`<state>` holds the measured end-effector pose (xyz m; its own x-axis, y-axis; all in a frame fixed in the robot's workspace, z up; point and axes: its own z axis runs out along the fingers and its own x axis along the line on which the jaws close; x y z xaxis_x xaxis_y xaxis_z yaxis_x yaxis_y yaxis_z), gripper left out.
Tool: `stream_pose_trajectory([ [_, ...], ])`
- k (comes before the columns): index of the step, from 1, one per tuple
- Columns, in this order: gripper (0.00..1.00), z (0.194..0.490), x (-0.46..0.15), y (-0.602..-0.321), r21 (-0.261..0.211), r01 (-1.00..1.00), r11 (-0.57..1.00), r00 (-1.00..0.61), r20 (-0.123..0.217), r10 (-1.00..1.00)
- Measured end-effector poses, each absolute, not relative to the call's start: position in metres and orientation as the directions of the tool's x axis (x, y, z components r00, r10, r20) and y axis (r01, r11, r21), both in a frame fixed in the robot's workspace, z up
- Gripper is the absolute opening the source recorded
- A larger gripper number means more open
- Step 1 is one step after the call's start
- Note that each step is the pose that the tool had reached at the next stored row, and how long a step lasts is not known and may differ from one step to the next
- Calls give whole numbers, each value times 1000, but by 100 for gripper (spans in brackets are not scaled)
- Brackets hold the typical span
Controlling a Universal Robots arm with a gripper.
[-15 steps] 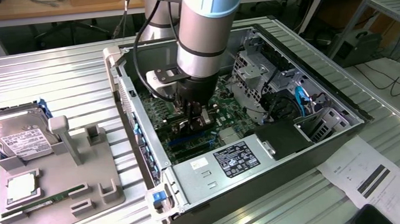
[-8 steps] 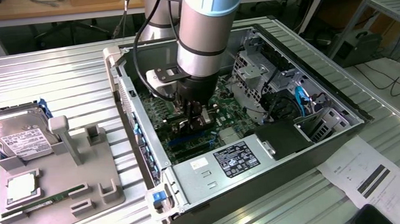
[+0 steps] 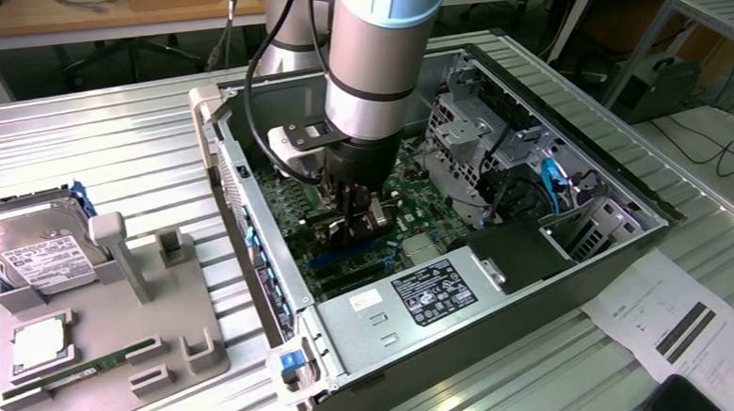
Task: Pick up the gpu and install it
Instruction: 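Insert the gpu into the slot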
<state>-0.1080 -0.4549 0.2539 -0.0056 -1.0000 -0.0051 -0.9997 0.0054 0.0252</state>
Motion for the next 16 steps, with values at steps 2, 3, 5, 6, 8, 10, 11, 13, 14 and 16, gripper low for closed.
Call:
stream_pose_trajectory([
  [2, 27, 254, -108, -455, 25, -1000, 6, -6, -5, -1000],
  [3, 27, 254, -108, -455, 25, -1000, 6, -6, -5, -1000],
  [5, 27, 254, -107, -455, 26, -1000, 9, -9, -5, -1000],
  [6, 27, 254, -107, -455, 26, -1000, 10, -11, -5, -1000],
  [8, 27, 254, -107, -456, 26, -1000, 13, -13, -5, -1000],
  [10, 27, 254, -106, -456, 27, -1000, 14, -14, -5, -1000],
  [11, 27, 254, -106, -456, 27, -1000, 14, -14, -5, -1000],
  [13, 27, 254, -105, -456, 28, -1000, 14, -14, -5, -1000],
  [14, 27, 254, -105, -456, 28, -1000, 14, -15, -5, -1000],
  [16, 27, 254, -105, -456, 28, -1000, 14, -15, -5, -1000],
])
